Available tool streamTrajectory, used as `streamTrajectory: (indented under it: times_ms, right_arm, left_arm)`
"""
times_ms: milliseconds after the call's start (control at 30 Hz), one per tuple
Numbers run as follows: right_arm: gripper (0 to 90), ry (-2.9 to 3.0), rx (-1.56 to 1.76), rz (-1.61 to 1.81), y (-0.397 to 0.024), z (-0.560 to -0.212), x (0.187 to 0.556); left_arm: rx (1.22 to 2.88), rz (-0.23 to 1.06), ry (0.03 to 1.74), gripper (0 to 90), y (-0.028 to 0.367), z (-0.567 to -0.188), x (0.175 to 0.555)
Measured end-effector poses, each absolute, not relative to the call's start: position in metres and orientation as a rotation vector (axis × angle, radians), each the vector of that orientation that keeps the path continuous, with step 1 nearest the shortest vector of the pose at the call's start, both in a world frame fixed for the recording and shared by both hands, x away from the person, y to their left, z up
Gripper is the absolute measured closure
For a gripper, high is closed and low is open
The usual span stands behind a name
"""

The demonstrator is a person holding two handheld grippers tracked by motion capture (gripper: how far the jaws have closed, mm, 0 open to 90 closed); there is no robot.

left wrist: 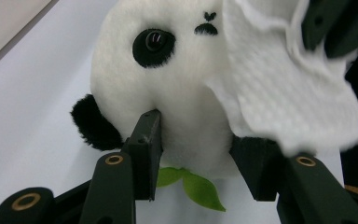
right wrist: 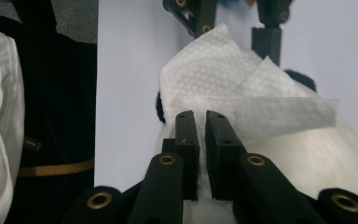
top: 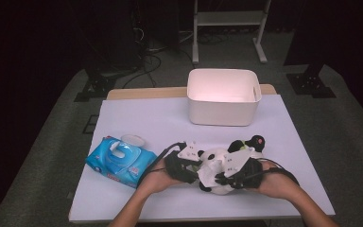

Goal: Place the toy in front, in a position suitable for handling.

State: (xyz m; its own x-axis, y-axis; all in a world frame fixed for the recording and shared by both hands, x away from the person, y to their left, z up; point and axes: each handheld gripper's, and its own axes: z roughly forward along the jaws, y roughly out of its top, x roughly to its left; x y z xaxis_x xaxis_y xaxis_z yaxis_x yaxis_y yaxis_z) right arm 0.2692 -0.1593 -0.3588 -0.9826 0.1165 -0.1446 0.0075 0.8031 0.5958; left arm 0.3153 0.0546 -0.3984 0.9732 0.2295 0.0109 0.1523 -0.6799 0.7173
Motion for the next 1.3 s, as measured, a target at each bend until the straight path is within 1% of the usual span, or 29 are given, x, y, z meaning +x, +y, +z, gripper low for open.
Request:
streamTrajectory:
  times_ms: [167,400,600,700,900,1000,1100,1167,1233,1300]
  right_arm:
    - [83.5,2.827,0.048,0.918,-0.144,-0.364,0.272]
    - [83.6,2.786,0.127,0.950,-0.164,-0.353,0.273]
    - [83.6,2.793,0.089,0.955,-0.151,-0.361,0.272]
    - [83.6,2.795,0.095,0.974,-0.148,-0.361,0.278]
    - [83.5,2.750,0.145,0.991,-0.151,-0.349,0.294]
    - [83.5,2.751,0.192,1.026,-0.160,-0.346,0.305]
    - [83.5,2.741,0.238,1.062,-0.171,-0.345,0.305]
    - [83.5,2.738,0.244,1.054,-0.176,-0.343,0.301]
    - [83.3,2.753,0.244,1.039,-0.180,-0.343,0.296]
    - [83.3,2.781,0.244,1.038,-0.183,-0.344,0.293]
  left_arm:
    - [2.328,0.122,0.266,53.3,0.057,-0.399,0.316]
    - [2.315,0.111,0.269,53.4,0.057,-0.399,0.316]
    - [2.327,0.124,0.248,53.4,0.055,-0.400,0.314]
    - [2.312,0.116,0.260,53.3,0.056,-0.401,0.315]
    - [2.317,0.121,0.240,53.1,0.056,-0.401,0.313]
    - [2.313,0.112,0.247,52.6,0.058,-0.401,0.313]
    - [2.312,0.101,0.250,52.5,0.059,-0.402,0.313]
    - [2.315,0.105,0.247,50.8,0.059,-0.400,0.312]
    - [2.293,0.114,0.280,41.3,0.059,-0.397,0.312]
    - [2.265,0.093,0.285,39.6,0.058,-0.396,0.313]
